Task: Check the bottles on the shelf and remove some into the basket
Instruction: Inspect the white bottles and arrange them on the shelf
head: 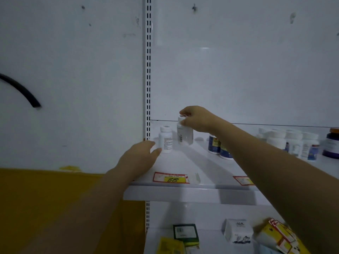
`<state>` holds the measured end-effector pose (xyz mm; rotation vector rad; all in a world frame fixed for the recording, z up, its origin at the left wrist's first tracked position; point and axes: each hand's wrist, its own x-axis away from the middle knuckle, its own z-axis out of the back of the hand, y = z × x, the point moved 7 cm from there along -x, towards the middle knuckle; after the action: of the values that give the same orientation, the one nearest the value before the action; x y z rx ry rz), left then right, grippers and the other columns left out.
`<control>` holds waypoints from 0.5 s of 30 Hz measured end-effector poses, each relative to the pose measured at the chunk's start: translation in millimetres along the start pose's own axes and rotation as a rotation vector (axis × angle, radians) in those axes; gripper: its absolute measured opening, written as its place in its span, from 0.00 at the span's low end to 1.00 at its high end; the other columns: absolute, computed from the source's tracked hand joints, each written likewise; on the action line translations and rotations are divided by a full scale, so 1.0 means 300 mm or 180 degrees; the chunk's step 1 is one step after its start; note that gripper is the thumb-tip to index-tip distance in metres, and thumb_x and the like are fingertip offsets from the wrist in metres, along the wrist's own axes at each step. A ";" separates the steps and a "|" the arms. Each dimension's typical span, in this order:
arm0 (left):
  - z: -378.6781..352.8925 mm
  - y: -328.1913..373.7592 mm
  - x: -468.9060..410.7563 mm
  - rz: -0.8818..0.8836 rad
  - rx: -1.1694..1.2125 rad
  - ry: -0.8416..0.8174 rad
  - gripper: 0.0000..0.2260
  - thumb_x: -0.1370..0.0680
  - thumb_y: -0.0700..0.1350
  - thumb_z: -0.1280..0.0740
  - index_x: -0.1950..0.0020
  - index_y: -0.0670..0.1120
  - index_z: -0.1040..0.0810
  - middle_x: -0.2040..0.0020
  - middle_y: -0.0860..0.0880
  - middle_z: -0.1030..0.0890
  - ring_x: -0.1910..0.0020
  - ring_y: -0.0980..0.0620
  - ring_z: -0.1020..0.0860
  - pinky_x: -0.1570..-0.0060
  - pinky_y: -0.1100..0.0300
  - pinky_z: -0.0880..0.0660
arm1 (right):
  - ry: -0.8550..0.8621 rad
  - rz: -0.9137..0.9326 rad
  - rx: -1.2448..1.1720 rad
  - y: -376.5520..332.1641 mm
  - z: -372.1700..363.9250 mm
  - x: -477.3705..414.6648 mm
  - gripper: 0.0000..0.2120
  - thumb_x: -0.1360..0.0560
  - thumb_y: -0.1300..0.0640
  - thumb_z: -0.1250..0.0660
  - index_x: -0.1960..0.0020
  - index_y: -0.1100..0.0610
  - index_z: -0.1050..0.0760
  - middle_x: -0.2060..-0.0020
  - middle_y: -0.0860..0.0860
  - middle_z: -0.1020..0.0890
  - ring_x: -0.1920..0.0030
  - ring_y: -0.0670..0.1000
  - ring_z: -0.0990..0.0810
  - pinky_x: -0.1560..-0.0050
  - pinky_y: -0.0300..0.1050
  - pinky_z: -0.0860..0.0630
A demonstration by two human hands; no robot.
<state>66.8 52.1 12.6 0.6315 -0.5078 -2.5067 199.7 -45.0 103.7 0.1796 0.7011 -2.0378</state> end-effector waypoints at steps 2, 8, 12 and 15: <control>-0.048 0.009 0.006 -0.0201 -0.0455 -0.0366 0.21 0.17 0.51 0.49 0.25 0.46 0.39 0.26 0.48 0.37 0.28 0.49 0.39 0.31 0.56 0.42 | -0.0070 -0.0014 0.0056 0.017 -0.034 -0.016 0.19 0.22 0.61 0.39 0.32 0.61 0.30 0.34 0.55 0.27 0.34 0.54 0.30 0.41 0.40 0.35; -0.106 -0.001 0.010 -0.0349 -0.1271 -0.0912 0.21 0.16 0.44 0.51 0.23 0.43 0.48 0.23 0.44 0.45 0.25 0.47 0.45 0.28 0.54 0.46 | -0.0045 -0.0117 0.0124 0.069 -0.075 -0.057 0.19 0.22 0.62 0.42 0.32 0.60 0.30 0.33 0.55 0.27 0.33 0.54 0.30 0.40 0.40 0.35; -0.118 -0.008 0.005 -0.0456 -0.1697 -0.1065 0.21 0.17 0.42 0.49 0.23 0.42 0.47 0.23 0.44 0.45 0.25 0.46 0.44 0.27 0.53 0.44 | -0.0211 -0.0121 0.0184 0.086 -0.129 -0.064 0.20 0.22 0.63 0.43 0.30 0.59 0.31 0.31 0.54 0.28 0.32 0.54 0.31 0.36 0.42 0.35; -0.125 -0.004 0.007 -0.0542 -0.1824 -0.1105 0.21 0.17 0.42 0.49 0.24 0.42 0.46 0.24 0.44 0.43 0.26 0.46 0.43 0.28 0.52 0.43 | -0.0310 -0.0107 0.0179 0.101 -0.158 -0.065 0.22 0.22 0.65 0.45 0.29 0.56 0.32 0.30 0.53 0.29 0.31 0.53 0.32 0.38 0.40 0.35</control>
<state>84.2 43.4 -19.5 0.0188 0.1680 -2.7489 228.5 -16.6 59.8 0.1009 0.5902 -2.0847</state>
